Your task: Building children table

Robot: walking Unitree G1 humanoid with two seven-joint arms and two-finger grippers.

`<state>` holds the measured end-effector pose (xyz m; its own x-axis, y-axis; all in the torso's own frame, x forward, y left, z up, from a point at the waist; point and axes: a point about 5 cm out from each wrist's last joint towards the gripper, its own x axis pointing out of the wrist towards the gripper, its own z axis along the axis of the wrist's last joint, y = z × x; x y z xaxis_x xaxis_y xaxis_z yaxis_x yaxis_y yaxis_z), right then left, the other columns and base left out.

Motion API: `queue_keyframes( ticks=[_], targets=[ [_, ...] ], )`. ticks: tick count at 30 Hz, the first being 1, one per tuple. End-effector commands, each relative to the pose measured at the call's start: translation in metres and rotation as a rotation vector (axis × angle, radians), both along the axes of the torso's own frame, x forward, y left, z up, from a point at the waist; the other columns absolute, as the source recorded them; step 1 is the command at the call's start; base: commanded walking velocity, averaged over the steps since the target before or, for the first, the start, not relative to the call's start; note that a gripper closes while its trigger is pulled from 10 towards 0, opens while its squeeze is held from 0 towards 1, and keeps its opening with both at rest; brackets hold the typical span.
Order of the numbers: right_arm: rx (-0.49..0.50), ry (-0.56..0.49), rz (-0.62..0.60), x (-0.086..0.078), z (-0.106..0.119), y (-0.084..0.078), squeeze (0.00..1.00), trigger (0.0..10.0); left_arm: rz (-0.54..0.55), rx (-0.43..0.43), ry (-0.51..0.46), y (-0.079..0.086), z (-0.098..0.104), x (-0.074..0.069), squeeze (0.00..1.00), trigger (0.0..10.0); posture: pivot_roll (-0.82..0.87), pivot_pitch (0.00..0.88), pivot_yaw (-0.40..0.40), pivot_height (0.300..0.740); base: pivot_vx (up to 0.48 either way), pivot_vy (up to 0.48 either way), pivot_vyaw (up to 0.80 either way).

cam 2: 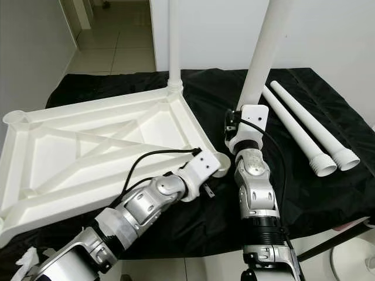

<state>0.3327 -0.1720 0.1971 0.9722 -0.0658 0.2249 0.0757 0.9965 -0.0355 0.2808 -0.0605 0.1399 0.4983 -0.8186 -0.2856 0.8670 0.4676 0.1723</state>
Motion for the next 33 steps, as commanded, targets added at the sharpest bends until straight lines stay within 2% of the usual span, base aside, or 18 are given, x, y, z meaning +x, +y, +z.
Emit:
queue_keyframes(
  ticks=[1,6,10,15,16,19,21,26,27,31,33],
  targets=[
    [-0.001,-0.027,0.007,0.001,0.005,0.002,0.0,10.0,-0.196,0.002,0.035,-0.008,0.003,-0.012,0.0,10.0,-0.08,0.019,0.038,0.74,0.0,0.0,0.0],
    [-0.002,-0.024,0.012,0.0,0.003,0.002,0.0,10.0,-0.174,0.018,0.031,-0.001,0.002,-0.006,0.0,10.0,-0.08,0.019,0.04,0.74,0.0,0.0,0.0],
    [-0.004,-0.013,0.047,-0.005,-0.003,0.003,0.0,10.0,-0.123,0.017,0.017,0.024,0.008,0.008,0.0,10.0,-0.08,0.022,0.035,0.74,0.0,0.0,0.0],
    [0.007,-0.005,0.059,-0.009,-0.01,0.003,0.0,10.0,-0.098,0.004,0.0,0.037,0.013,0.012,0.0,10.0,-0.07,0.025,0.027,0.74,0.0,0.0,0.0],
    [0.019,0.0,0.07,-0.012,-0.014,0.003,0.0,10.0,-0.061,-0.001,0.009,0.044,0.014,0.016,0.0,10.0,-0.07,0.025,0.027,0.74,0.0,0.0,0.0],
    [0.044,0.005,0.113,-0.017,-0.021,0.005,0.0,10.0,-0.022,-0.051,-0.009,0.055,0.019,0.019,0.0,10.0,-0.07,0.023,0.02,0.74,0.0,0.0,0.0],
    [0.044,0.005,0.113,-0.017,-0.021,0.005,0.0,10.0,-0.022,-0.051,-0.009,0.055,0.019,0.019,0.0,10.0,-0.07,0.023,0.02,0.74,0.0,0.0,0.0],
    [0.038,0.013,0.141,-0.021,-0.033,0.005,0.0,10.0,0.009,-0.1,0.002,0.069,0.024,0.021,0.0,10.0,-0.07,0.016,0.012,0.74,0.0,0.0,0.0],
    [0.038,0.013,0.141,-0.021,-0.033,0.005,0.0,10.0,0.009,-0.1,0.002,0.069,0.024,0.021,0.0,10.0,-0.07,0.016,0.012,0.74,0.0,0.0,0.0],
    [0.02,0.042,0.159,-0.024,-0.047,0.004,0.0,10.0,-0.004,-0.197,0.045,0.074,0.034,0.017,0.0,10.0,-0.06,0.008,0.003,0.74,0.0,0.0,0.0],
    [0.014,0.054,0.169,-0.026,-0.051,0.004,0.0,10.0,-0.008,-0.209,0.056,0.074,0.036,0.016,0.0,10.0,-0.06,0.008,0.003,0.74,0.0,0.0,0.0]
  ],
)
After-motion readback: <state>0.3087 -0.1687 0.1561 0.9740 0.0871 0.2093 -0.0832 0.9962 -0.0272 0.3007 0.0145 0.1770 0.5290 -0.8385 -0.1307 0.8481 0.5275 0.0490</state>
